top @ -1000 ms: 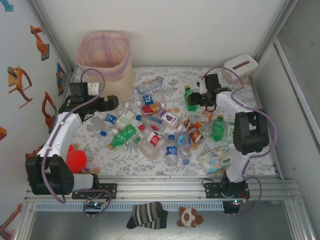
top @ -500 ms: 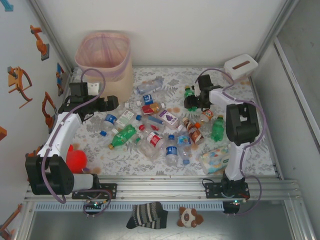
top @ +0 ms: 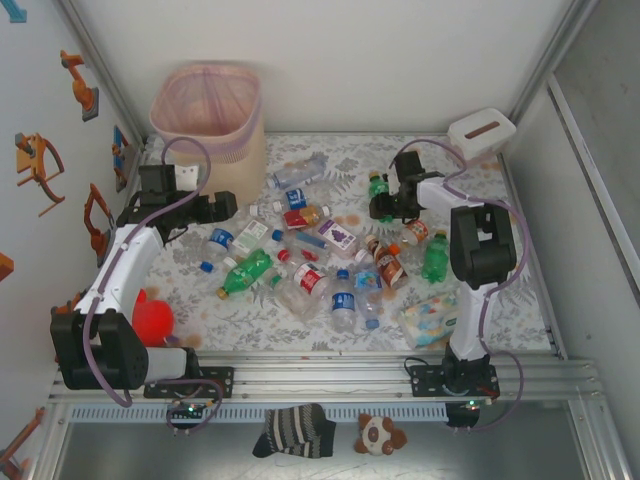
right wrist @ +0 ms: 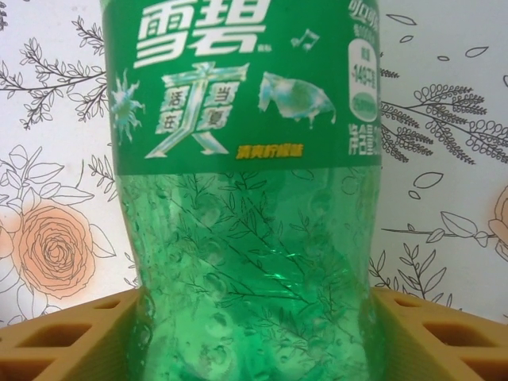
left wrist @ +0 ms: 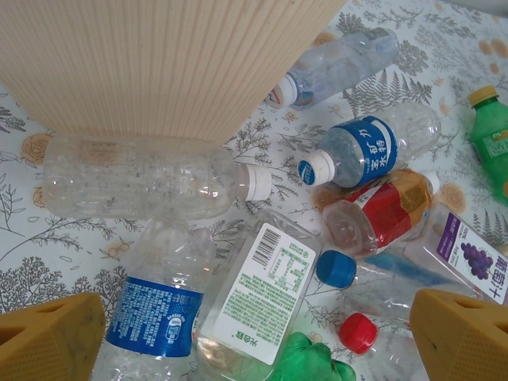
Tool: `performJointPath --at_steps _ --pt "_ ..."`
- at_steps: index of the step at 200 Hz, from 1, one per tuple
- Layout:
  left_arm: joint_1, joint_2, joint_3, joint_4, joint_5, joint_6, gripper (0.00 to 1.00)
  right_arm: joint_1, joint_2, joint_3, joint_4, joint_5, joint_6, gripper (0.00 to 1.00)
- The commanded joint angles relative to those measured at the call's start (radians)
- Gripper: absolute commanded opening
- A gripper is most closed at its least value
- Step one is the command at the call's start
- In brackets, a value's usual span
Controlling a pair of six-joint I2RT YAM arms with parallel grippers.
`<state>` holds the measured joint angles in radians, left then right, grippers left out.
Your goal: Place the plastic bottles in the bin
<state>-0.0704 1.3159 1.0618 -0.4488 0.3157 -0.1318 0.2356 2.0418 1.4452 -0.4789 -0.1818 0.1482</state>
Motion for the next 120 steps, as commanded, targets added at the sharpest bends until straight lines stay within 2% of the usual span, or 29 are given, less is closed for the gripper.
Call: performJointPath --at_steps 1,50,92,120 --pt "0.006 -0.018 -0.004 -0.007 0.027 0.012 1.0 0.003 -0.019 0.017 -0.012 0.007 -0.01 0.66" --pt "-0.002 -0.066 -0.021 0.035 0.082 -0.057 0.95 0.005 -0.129 -0.02 0.014 -0.003 0.009 0.65" --pt "-0.038 -0.085 -0.017 0.118 0.109 -0.255 0.93 0.028 -0.274 -0.071 0.063 -0.064 0.018 0.63" --pt "-0.112 -0.076 0.003 0.227 0.113 -0.37 0.93 0.051 -0.375 -0.103 0.116 -0.144 0.021 0.61"
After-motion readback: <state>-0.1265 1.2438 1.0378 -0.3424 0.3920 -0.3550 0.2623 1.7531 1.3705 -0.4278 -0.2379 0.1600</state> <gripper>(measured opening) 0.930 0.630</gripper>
